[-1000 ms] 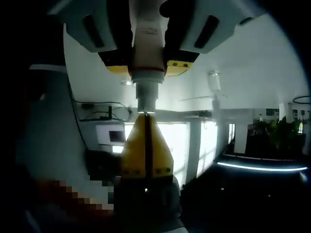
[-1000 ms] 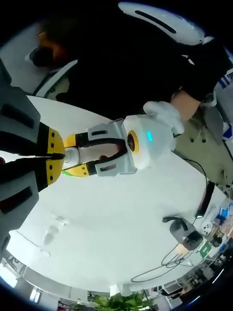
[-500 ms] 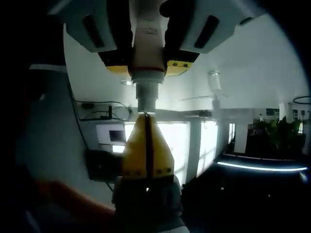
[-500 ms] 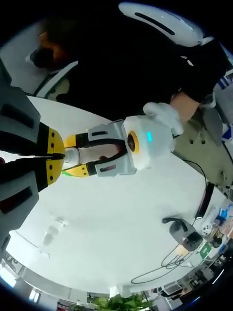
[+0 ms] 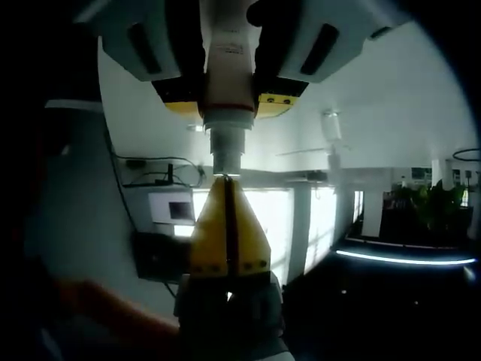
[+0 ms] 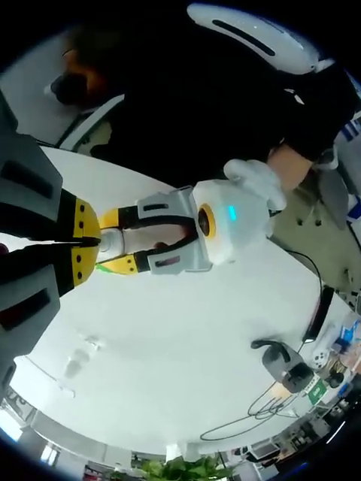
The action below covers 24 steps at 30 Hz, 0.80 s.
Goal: Clamp pump bottle remove cover press pump head put on cover
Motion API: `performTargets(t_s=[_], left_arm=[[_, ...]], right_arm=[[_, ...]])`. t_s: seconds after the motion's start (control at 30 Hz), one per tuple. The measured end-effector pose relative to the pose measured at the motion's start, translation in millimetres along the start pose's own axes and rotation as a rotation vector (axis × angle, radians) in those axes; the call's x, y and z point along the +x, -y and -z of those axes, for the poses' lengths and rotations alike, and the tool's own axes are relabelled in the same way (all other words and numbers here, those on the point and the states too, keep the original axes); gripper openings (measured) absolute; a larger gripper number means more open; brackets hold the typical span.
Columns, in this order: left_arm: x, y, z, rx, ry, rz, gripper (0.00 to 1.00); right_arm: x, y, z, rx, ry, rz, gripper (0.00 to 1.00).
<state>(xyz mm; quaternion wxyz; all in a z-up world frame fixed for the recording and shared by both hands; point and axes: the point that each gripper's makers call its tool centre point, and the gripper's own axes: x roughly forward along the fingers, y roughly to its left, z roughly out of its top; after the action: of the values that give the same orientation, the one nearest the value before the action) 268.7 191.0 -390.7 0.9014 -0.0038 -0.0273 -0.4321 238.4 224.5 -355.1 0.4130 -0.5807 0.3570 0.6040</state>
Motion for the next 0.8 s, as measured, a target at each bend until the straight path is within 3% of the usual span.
performTargets(t_s=[0.8], left_arm=[[0.2,0.7,0.0,-0.001,0.0,0.002,0.15]], right_arm=[[1.5,0.0,0.0,0.018,-0.003,-0.01,0.0]])
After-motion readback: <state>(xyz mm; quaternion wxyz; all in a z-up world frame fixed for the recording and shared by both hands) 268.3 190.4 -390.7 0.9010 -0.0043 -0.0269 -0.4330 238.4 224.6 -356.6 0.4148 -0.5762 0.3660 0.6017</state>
